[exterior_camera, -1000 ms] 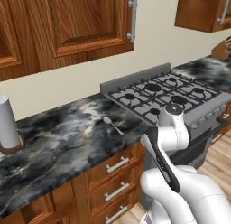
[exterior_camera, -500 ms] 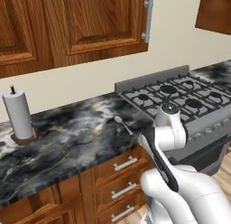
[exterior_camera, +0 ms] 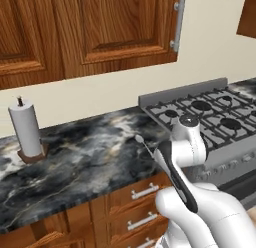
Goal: Take the fork and place it on the left side of the plate. Then take the spoon and place it on the right side of the plate. Make sure they're directly next to the plate.
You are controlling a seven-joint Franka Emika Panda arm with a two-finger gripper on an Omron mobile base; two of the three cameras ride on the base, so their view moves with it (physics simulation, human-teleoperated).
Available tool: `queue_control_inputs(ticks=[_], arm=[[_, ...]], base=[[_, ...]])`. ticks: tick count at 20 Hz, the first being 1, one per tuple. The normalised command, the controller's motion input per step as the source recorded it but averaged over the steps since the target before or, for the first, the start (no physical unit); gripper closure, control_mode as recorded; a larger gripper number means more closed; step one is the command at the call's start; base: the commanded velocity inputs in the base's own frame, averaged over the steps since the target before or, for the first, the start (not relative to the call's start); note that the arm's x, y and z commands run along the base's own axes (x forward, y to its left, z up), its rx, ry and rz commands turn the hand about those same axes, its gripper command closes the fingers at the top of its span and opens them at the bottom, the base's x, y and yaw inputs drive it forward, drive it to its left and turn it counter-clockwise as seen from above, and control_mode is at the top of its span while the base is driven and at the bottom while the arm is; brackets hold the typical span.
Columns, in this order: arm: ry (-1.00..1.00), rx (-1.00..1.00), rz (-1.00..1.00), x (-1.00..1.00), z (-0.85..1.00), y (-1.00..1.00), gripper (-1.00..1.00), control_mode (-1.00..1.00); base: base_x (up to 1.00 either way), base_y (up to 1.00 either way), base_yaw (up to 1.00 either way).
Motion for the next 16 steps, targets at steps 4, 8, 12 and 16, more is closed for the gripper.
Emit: queue_control_inputs(ticks=[4,8,12,16], arm=[[0.0,0.0,0.0,0.0,0.0,0.0,-1.0,1.0],[0.0,0.0,0.0,0.0,0.0,0.0,-1.0,1.0],[0.0,0.0,0.0,0.0,0.0,0.0,-1.0,1.0],[0.0,0.0,0.0,0.0,0.0,0.0,-1.0,1.0]], base=[[0.52,-0.04,0.32],[0.77,-0.07,0.3],[0.66,-0.06,0.1],[0.0,-0.03,0.0]])
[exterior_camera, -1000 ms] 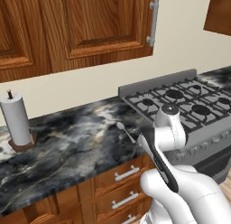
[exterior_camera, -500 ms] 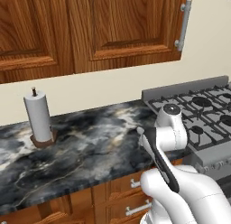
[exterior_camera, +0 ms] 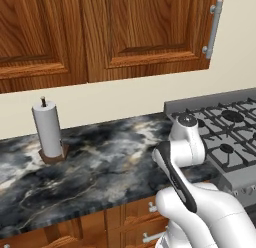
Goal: Take the fork and place it on the left side of the plate. Then take the spoon and place it on the right side of the plate. Make sure they're directly next to the plate.
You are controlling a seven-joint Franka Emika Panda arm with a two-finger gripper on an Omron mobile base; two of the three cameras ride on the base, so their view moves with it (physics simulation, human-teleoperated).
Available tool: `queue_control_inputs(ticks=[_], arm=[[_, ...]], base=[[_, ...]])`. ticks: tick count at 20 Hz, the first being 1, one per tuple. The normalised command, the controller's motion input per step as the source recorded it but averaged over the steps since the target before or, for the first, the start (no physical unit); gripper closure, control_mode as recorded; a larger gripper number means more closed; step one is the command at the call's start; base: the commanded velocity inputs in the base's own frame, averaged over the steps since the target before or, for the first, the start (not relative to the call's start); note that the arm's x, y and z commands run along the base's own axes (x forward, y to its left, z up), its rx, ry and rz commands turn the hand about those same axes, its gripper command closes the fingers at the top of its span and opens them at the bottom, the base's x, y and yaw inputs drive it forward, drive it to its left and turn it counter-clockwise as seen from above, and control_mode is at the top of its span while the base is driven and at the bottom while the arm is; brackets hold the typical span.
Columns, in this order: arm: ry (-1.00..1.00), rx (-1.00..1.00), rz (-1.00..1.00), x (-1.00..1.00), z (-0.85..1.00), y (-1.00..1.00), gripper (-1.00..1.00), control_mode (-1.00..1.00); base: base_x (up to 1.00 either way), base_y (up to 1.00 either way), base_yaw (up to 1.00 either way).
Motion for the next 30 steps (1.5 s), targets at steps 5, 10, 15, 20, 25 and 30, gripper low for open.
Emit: queue_control_inputs(ticks=[5,10,15,20,25,30], arm=[[0.0,0.0,0.0,0.0,0.0,0.0,-1.0,1.0],[0.0,0.0,0.0,0.0,0.0,0.0,-1.0,1.0],[0.0,0.0,0.0,0.0,0.0,0.0,-1.0,1.0],[0.0,0.0,0.0,0.0,0.0,0.0,-1.0,1.0],[0.0,0.0,0.0,0.0,0.0,0.0,-1.0,-1.0],[0.0,0.0,0.0,-0.01,0.0,0.0,-1.0,-1.0]], base=[[0.0,0.0,0.0],[0.0,0.0,0.0],[0.0,0.0,0.0],[0.0,0.0,0.0],[0.0,0.0,0.0],[0.0,0.0,0.0]])
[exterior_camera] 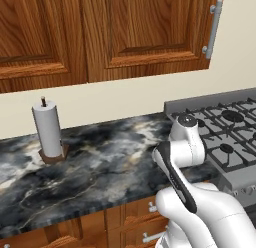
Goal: Take the fork and place it on the left side of the plate. Then take the spoon and place it on the right side of the plate. Make sure they're directly next to the plate.
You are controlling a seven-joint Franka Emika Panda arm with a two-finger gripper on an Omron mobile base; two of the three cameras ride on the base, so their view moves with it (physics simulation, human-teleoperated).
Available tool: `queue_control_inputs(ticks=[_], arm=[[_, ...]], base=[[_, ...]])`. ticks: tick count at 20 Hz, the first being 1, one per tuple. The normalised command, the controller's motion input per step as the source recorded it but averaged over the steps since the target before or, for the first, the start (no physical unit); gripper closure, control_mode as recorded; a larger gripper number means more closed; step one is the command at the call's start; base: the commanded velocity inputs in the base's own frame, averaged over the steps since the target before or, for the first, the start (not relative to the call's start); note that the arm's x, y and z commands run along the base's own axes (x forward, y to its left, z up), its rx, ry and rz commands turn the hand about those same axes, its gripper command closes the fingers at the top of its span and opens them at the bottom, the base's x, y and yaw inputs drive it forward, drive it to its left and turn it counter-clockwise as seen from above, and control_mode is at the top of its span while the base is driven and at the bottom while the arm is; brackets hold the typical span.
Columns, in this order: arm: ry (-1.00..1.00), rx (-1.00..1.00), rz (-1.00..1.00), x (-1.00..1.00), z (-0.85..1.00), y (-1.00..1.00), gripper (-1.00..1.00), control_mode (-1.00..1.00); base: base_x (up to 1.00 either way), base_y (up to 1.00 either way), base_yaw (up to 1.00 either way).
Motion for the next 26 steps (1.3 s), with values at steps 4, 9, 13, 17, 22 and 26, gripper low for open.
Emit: queue_control_inputs(ticks=[4,9,13,17,22,26], arm=[[0.02,0.0,0.0,0.22,-0.12,-0.16,-1.0,-1.0],[0.12,0.0,0.0,0.54,-0.02,-0.52,-1.0,-1.0],[0.15,0.01,0.0,0.29,-0.12,-0.23,-1.0,-1.0],[0.07,0.03,0.02,0.25,-0.3,0.03,-1.0,-1.0],[0.0,-0.01,0.01,0.5,-0.46,0.52,-1.0,-1.0],[0.0,-0.03,0.01,0.52,-0.39,0.16,-1.0,-1.0]], base=[[0.0,0.0,0.0],[0.0,0.0,0.0],[0.0,0.0,0.0],[0.0,0.0,0.0],[0.0,0.0,0.0],[0.0,0.0,0.0]])
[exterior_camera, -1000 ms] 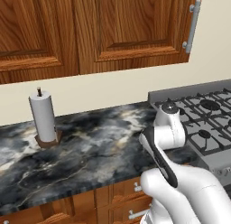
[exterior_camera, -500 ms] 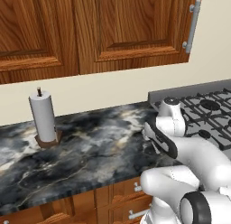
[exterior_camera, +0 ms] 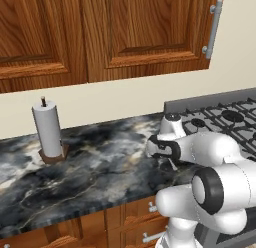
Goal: Take the fork and place it on the left side of the plate. Then take the spoon and place it on the right side of the plate. Make sure they're directly next to the plate.
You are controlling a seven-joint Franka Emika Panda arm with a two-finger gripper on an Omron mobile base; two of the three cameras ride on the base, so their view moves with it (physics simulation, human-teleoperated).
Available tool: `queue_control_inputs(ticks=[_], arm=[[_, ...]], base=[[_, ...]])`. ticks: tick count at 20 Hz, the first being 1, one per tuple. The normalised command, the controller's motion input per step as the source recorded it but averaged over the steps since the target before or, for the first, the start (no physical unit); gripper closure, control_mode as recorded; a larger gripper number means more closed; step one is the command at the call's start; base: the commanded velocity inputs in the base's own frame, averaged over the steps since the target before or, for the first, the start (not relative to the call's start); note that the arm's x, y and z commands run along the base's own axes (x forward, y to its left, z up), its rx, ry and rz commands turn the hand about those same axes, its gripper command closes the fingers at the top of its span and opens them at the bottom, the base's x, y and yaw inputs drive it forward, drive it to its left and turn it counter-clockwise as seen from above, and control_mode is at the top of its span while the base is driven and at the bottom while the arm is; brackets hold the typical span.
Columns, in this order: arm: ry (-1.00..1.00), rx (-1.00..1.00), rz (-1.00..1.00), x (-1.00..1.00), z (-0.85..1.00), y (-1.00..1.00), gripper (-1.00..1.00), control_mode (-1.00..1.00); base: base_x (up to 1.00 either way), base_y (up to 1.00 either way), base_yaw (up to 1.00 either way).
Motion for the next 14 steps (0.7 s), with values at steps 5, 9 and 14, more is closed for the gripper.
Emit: queue_control_inputs(ticks=[5,9,14], arm=[[0.0,0.0,0.0,0.4,-0.18,-0.01,-1.0,-1.0],[0.0,0.0,0.0,0.17,0.0,-0.11,-1.0,-1.0],[0.0,0.0,0.01,0.05,-0.05,-0.2,-1.0,-1.0]], base=[[0.0,0.0,0.0],[0.0,0.0,0.0],[0.0,0.0,0.0]])
